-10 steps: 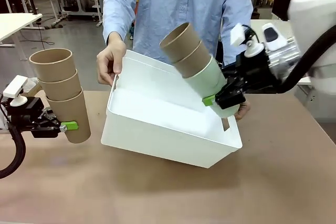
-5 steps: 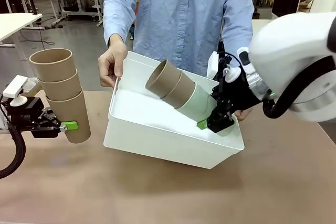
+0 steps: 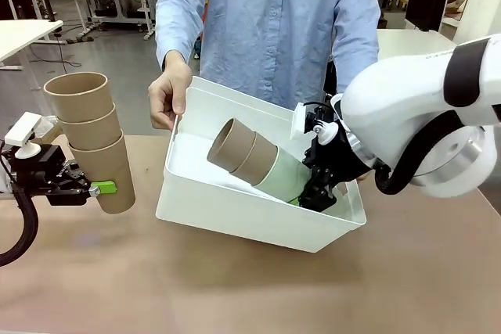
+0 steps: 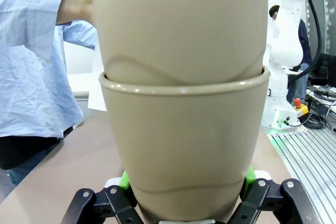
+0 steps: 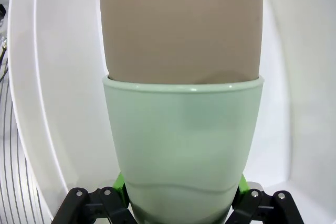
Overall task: Stack the cups and store them in the basket.
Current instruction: Place the stack of Reusable plastic cups into the Pantry Basket.
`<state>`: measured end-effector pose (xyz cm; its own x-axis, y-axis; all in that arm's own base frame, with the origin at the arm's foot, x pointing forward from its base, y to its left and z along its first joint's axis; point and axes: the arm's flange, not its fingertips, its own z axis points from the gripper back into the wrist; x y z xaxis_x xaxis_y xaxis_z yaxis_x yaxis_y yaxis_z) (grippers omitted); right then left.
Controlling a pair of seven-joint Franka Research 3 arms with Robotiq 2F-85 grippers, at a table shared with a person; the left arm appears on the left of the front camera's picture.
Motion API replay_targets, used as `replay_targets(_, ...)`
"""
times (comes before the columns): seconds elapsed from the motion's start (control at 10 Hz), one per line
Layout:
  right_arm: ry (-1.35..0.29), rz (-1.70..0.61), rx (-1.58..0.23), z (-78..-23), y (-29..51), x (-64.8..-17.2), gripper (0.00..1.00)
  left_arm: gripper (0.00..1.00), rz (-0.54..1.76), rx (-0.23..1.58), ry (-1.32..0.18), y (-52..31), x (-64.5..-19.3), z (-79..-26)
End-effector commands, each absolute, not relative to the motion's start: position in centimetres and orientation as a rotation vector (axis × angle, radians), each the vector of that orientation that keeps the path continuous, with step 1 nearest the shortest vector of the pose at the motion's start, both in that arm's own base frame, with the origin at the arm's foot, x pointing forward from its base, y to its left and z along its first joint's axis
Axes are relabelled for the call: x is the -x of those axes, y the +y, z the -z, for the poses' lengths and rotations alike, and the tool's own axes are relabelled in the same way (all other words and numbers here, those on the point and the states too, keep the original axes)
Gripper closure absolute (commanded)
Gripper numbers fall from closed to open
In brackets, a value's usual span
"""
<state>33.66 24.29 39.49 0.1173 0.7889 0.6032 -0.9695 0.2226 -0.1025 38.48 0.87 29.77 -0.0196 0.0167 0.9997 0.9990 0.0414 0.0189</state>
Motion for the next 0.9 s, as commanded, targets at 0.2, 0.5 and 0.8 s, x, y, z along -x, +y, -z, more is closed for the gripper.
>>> replay_targets(0.2, -0.627, -1.323, -0.334, -40.1, 23.6, -33.7, 0.16, 0.16, 1.189, 1.187, -1.268, 0.8, -38.3, -30.1)
replay_targets(0.5, -0.597, -1.355, -0.33, -39.7, 24.9, -35.1, 0.16, 0.16, 1.189, 1.187, -1.268, 0.8, -38.3, -30.1)
replay_targets(0.8, -0.548, -1.385, -0.33, -39.1, 26.8, -37.0, 0.16, 0.16, 1.189, 1.187, -1.268, 0.8, -38.3, -30.1)
